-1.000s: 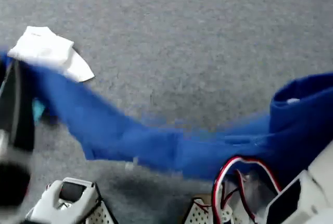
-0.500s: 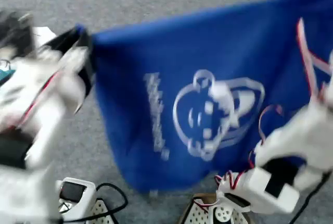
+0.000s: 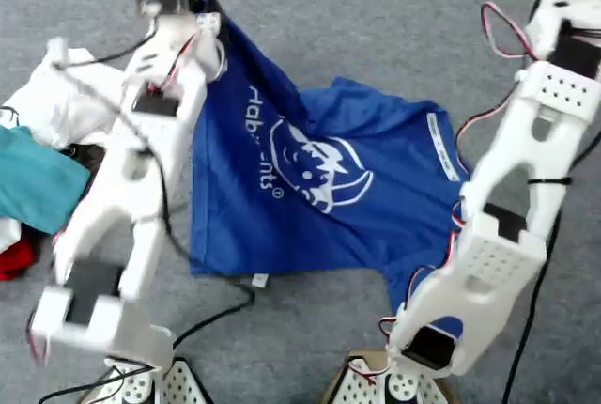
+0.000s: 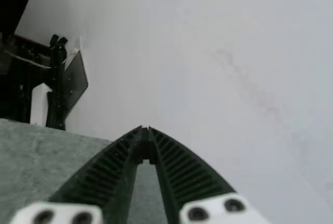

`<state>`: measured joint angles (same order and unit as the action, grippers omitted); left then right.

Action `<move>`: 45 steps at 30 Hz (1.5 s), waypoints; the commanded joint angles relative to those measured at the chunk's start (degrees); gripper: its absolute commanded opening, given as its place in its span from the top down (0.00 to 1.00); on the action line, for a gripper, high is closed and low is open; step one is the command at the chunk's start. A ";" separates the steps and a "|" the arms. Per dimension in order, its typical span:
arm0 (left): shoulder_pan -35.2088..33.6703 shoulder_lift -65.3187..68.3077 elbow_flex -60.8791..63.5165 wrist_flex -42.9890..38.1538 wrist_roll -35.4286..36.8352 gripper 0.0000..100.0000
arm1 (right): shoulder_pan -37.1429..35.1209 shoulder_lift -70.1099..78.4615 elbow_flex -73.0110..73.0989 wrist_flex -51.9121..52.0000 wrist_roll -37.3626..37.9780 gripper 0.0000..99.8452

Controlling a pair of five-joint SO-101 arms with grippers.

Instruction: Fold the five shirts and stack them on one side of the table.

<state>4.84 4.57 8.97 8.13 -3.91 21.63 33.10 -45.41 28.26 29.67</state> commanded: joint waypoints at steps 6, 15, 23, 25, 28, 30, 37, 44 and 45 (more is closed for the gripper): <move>-0.18 23.78 -28.48 30.15 -0.44 0.98 | -5.05 5.41 -4.53 22.07 3.08 1.00; -5.10 34.68 -40.26 53.71 -0.53 0.97 | -10.51 9.71 -4.62 47.03 19.16 1.00; -8.53 39.08 -51.16 71.47 2.20 0.77 | -11.82 10.68 -4.18 64.88 28.75 0.77; -9.23 39.08 -56.26 76.13 2.99 0.77 | -12.44 10.77 -4.18 67.52 29.01 0.79; -9.49 39.08 -66.29 83.87 4.04 0.77 | -13.05 12.26 -3.47 68.40 29.01 0.84; -9.23 39.08 -72.79 89.05 3.96 0.77 | -13.93 14.81 -3.21 68.40 28.75 0.89; -9.32 36.26 -81.76 92.84 3.96 0.79 | -13.41 23.69 -8.57 68.40 28.57 1.00; 0.18 28.35 -58.99 92.75 2.90 0.98 | -8.92 24.13 -11.21 72.62 31.21 1.00; 1.76 27.65 -54.42 92.40 3.16 0.97 | -8.31 24.13 -11.12 73.32 32.35 1.00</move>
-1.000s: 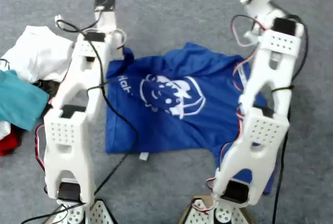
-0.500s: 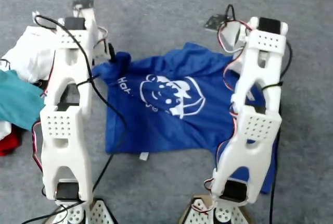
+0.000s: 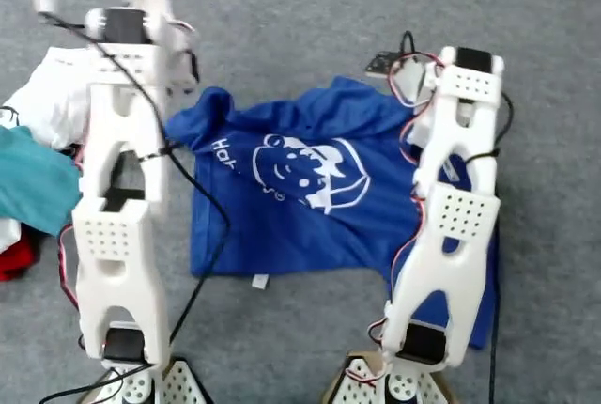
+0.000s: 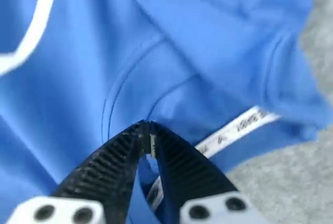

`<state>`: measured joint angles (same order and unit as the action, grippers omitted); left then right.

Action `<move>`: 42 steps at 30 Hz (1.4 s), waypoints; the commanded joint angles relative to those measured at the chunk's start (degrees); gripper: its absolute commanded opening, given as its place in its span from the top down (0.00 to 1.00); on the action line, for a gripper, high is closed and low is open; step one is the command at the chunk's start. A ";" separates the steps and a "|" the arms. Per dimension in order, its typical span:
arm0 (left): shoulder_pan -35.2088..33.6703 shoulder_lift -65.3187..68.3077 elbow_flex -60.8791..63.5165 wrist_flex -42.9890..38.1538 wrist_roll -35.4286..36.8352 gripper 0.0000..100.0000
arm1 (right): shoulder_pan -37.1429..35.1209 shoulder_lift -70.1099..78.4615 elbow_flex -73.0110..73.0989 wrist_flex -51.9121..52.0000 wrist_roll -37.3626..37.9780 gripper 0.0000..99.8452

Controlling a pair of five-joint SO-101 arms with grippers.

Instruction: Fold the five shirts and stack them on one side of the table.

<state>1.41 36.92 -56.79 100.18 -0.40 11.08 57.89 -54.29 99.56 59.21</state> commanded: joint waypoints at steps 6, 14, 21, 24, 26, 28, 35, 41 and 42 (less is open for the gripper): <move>8.00 -5.93 37.01 -16.88 4.22 0.98 | 6.11 -0.84 -1.27 2.55 5.36 1.00; 13.19 -8.31 56.00 -25.93 4.13 0.98 | 10.24 -0.75 -1.19 2.64 6.68 1.00; 22.59 -25.27 72.09 -27.16 1.67 0.98 | 12.26 -1.01 0.31 2.81 7.03 1.00; 27.34 -32.84 82.02 -27.60 1.05 0.98 | 12.70 -2.51 3.82 2.81 7.12 1.00; 28.66 -37.14 88.62 -29.80 0.44 0.98 | 13.14 -4.70 7.43 2.81 8.09 1.00; 28.66 -40.48 93.54 -31.65 -1.32 0.98 | 13.41 -7.78 11.30 2.81 9.49 1.00; 29.10 -47.69 100.84 -26.99 -6.33 0.98 | 15.96 -19.12 23.52 2.73 14.68 1.00; 25.67 -53.85 99.60 -19.43 -11.69 0.98 | 19.74 -26.07 29.67 2.73 18.99 1.00; 24.09 -55.60 98.81 -18.11 -12.66 0.98 | 20.62 -26.68 29.76 2.73 19.87 1.00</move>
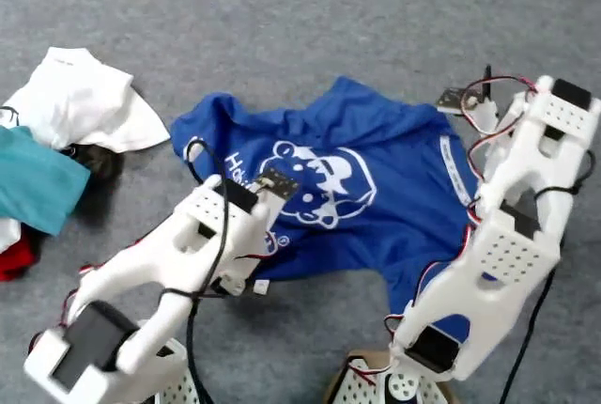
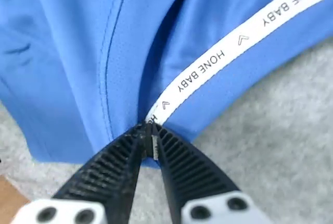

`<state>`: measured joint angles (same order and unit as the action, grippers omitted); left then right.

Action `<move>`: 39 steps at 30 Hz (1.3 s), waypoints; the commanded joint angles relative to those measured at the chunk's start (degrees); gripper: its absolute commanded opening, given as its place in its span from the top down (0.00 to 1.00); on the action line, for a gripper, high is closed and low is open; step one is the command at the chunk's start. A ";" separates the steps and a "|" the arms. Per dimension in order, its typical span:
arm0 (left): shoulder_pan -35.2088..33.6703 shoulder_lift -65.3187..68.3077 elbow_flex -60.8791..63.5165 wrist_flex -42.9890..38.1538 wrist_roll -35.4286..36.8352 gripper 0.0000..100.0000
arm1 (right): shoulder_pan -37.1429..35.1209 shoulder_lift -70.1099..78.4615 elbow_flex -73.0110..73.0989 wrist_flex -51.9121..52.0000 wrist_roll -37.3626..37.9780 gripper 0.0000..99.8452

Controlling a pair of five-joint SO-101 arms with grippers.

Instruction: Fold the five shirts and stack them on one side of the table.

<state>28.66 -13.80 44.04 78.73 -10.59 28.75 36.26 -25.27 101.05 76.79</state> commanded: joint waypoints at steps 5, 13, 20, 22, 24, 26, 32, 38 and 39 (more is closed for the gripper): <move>-11.34 -14.11 -11.08 9.49 -6.86 0.98 | 8.04 -8.40 0.48 1.14 7.03 1.00; -13.45 -12.53 -17.23 -8.35 9.76 0.98 | 2.86 -13.23 -7.69 0.97 7.65 1.00; -12.48 4.35 -12.66 -35.60 25.49 0.98 | -11.47 -11.65 -7.16 -6.15 -5.80 1.00; -12.31 9.54 -12.75 -39.12 26.81 0.98 | -15.78 -9.27 -4.26 -10.90 -10.90 1.00; -11.60 13.85 -12.92 -40.09 26.81 0.98 | -18.51 -5.67 -1.63 -16.09 -14.77 1.00; -10.64 17.27 -13.71 -37.27 26.46 0.98 | -19.21 -2.15 -0.40 -18.46 -15.91 1.00; -8.79 18.42 -16.70 -21.01 22.77 0.98 | -15.96 3.65 -0.40 -13.36 -15.91 1.00; -1.49 18.24 -14.33 -12.66 12.40 0.98 | -12.88 4.88 -0.40 -5.10 -10.90 1.00; 0.35 18.24 -13.54 -11.78 10.99 0.98 | -12.35 4.79 -0.40 -3.52 -9.93 1.00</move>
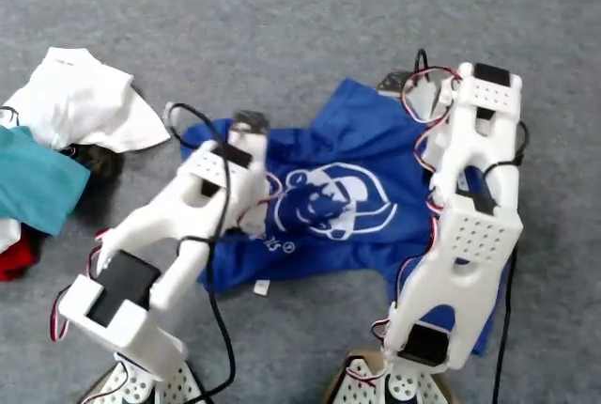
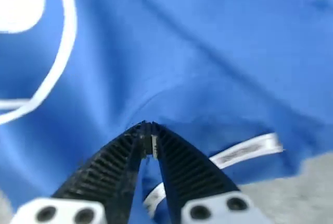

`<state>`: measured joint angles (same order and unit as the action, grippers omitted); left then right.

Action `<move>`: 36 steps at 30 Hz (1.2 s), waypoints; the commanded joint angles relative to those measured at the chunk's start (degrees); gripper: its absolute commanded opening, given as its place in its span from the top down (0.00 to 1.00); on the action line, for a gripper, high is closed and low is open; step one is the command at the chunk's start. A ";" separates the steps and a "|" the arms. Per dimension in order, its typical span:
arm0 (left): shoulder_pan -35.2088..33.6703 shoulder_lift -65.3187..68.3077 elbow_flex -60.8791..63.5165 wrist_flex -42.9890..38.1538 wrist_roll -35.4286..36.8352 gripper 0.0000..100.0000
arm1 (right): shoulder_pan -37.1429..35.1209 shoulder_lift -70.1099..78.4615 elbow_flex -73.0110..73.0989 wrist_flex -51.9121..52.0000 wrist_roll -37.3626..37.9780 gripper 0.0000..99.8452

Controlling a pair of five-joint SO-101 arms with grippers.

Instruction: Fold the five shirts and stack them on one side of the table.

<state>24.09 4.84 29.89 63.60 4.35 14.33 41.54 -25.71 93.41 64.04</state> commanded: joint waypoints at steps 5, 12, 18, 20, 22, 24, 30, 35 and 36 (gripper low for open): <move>12.04 -0.40 2.64 4.92 -5.89 0.98 | 5.23 -0.48 0.04 8.26 4.66 1.00; 11.52 -3.03 -0.26 8.53 -5.98 0.98 | 10.59 -1.45 -1.98 8.62 7.91 1.00; 6.33 -17.71 -10.90 18.55 -10.90 0.98 | 10.51 -7.16 -9.27 8.70 7.82 1.00; 3.60 -22.29 -15.38 20.75 -10.73 0.98 | 9.27 -9.36 -11.65 8.70 6.42 1.00; -0.53 -25.71 -19.34 21.45 -10.55 0.98 | 7.52 -10.95 -14.02 8.70 4.92 1.00; -6.15 -26.86 -22.86 21.27 -8.26 0.98 | 5.41 -11.47 -16.04 8.44 2.73 1.00; -23.91 -21.23 -23.30 13.10 4.13 0.98 | -2.33 -8.31 -20.35 2.73 -4.48 1.00; -29.54 -11.21 -23.91 9.93 17.85 0.93 | -6.29 -2.33 -26.77 -5.63 -11.78 1.00; -29.80 -9.27 -24.09 9.41 20.57 0.90 | -6.64 -0.75 -28.44 -7.47 -13.01 1.00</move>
<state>-4.04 -8.00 8.35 75.03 17.19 9.49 39.25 -48.57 91.12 54.90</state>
